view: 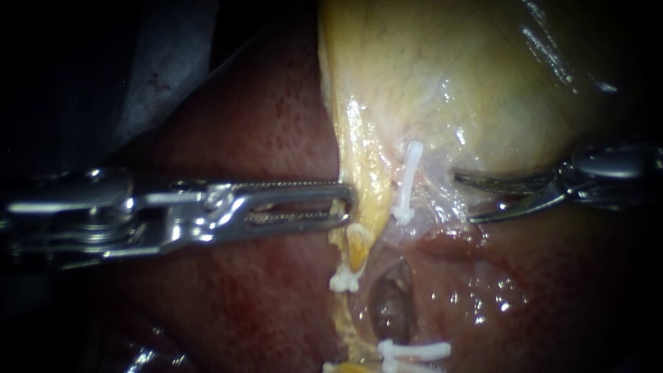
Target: Go back from the cut right tube
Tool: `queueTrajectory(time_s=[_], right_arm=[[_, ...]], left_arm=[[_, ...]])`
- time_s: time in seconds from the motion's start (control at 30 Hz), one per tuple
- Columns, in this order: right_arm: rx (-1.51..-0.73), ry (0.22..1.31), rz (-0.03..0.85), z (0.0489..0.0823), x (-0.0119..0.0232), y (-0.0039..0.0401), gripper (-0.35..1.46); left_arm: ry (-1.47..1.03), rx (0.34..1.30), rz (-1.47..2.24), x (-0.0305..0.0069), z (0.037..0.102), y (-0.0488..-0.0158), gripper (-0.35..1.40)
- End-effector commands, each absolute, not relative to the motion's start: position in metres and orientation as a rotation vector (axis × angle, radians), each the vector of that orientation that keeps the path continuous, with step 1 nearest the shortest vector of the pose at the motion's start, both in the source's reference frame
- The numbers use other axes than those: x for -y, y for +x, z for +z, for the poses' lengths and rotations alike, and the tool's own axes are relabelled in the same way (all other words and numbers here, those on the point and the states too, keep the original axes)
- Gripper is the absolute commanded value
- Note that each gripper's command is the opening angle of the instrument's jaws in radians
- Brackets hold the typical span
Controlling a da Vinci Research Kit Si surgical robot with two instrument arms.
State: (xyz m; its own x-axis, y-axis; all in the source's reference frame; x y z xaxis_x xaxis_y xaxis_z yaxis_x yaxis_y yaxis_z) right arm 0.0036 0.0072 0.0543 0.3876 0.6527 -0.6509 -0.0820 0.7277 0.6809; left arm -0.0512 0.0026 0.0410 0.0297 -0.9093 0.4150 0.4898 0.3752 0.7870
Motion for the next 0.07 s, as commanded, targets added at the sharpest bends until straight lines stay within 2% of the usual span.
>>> queueTrajectory(time_s=[0.03,0.07], right_arm=[[-1.082,0.615,0.507,0.0543,-0.0072,0.0036,0.51],[-1.082,0.615,0.507,0.0543,-0.0072,0.0036,0.51]], left_arm=[[0.499,1.057,-1.151,-0.0026,0.041,-0.0512,-0.35],[0.499,1.057,-1.151,-0.0026,0.041,-0.0512,-0.35]])
